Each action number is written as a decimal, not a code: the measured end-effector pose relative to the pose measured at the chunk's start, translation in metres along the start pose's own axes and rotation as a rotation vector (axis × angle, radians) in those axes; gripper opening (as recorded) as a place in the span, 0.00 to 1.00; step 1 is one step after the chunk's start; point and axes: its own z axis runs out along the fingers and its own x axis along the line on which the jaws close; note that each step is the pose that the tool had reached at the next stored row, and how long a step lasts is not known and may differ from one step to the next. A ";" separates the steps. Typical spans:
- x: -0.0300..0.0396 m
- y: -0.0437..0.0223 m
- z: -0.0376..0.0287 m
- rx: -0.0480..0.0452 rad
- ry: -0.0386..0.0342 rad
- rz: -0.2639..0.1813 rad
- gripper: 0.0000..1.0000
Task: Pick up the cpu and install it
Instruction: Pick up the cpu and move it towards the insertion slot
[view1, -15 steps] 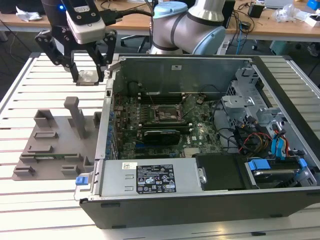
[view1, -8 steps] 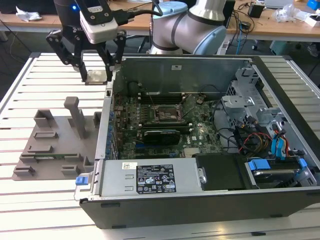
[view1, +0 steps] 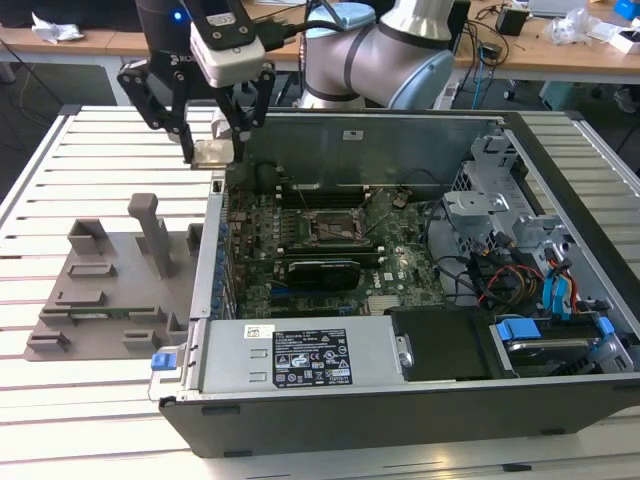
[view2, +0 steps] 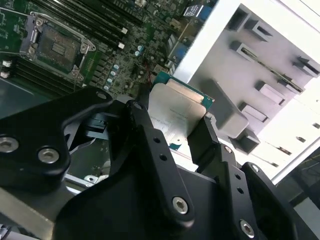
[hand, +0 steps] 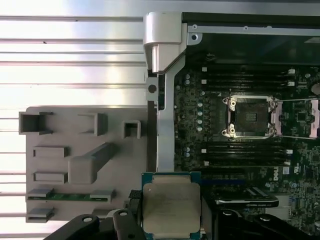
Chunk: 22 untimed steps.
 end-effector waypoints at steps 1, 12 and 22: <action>-0.0020 0.0001 0.0001 0.0000 0.0000 0.000 0.55; -0.0240 0.0016 0.0012 0.0000 0.0000 0.000 0.55; -0.0431 0.0032 0.0022 0.0000 0.0000 0.000 0.55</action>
